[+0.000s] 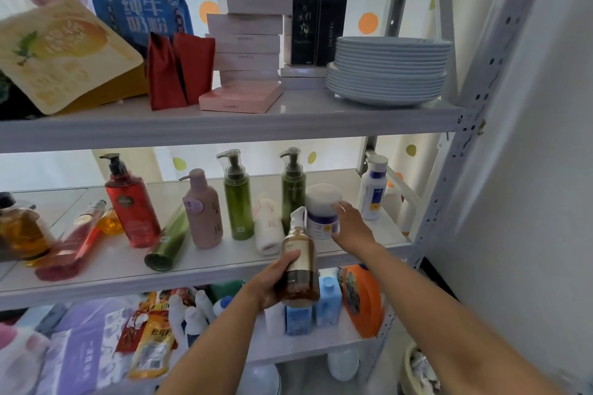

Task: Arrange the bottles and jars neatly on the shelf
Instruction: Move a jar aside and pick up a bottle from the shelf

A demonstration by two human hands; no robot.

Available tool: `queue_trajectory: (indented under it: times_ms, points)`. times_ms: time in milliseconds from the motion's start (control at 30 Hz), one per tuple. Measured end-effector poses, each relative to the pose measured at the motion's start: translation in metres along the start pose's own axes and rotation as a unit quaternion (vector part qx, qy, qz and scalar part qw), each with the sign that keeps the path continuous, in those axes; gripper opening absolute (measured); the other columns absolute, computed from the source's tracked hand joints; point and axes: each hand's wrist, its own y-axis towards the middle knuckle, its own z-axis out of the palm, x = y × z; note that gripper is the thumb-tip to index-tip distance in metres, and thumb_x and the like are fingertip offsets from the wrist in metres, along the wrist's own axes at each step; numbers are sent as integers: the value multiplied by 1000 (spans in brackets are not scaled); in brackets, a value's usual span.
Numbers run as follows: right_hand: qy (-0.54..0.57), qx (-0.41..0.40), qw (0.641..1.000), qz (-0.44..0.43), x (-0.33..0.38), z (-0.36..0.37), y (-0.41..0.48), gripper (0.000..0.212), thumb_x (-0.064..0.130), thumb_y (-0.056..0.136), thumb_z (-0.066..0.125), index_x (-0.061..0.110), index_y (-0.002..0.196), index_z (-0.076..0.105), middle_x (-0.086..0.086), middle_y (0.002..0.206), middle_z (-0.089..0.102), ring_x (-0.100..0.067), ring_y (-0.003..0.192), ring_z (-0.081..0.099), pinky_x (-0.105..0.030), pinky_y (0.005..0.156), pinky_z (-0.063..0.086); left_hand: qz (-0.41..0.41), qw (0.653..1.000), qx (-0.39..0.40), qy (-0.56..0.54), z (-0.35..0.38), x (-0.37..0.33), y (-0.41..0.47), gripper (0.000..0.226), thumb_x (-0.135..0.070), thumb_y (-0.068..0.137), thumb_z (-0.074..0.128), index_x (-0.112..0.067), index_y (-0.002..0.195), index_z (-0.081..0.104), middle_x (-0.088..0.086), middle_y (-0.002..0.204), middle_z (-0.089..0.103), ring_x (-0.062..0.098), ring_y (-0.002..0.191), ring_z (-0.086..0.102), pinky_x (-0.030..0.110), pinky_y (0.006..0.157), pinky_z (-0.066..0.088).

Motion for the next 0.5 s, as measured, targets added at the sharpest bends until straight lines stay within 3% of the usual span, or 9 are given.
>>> queue_trajectory:
  times_ms: [100, 233, 333, 500]
  points:
    - [-61, 7, 997, -40, 5, 3, 24, 79, 20, 87, 61, 17, 149, 13, -3, 158, 7, -23, 145, 13, -34, 117, 25, -4, 1000, -1, -7, -6, -1, 2, 51, -41, 82, 62, -6, 117, 53, 17, 94, 73, 28, 86, 68, 39, 75, 55]
    - [-128, 47, 988, -74, 9, 7, 50, 88, 30, 87, 62, 16, 151, 2, -4, 160, -3, -25, 147, 2, -38, 121, 14, -18, 1000, -11, -14, -8, -1, 8, 72, -43, 70, 68, -7, 128, 45, 21, 112, 66, 32, 100, 65, 42, 82, 54]
    - [-165, 63, 981, -78, 11, 7, 69, 91, 34, 89, 59, 15, 151, -3, -6, 159, -10, -25, 148, -5, -38, 122, 5, -28, 999, -20, -30, -5, 0, 13, 74, -44, 70, 70, -8, 129, 43, 22, 117, 64, 34, 105, 63, 44, 83, 54]
    - [-162, 90, 979, -85, 7, 14, 92, 96, 46, 84, 62, 19, 151, -1, -6, 159, -8, -27, 147, -6, -40, 121, 4, -37, 999, -21, -34, 1, 1, 23, 76, -48, 68, 75, -8, 126, 45, 22, 118, 64, 34, 108, 62, 43, 86, 54]
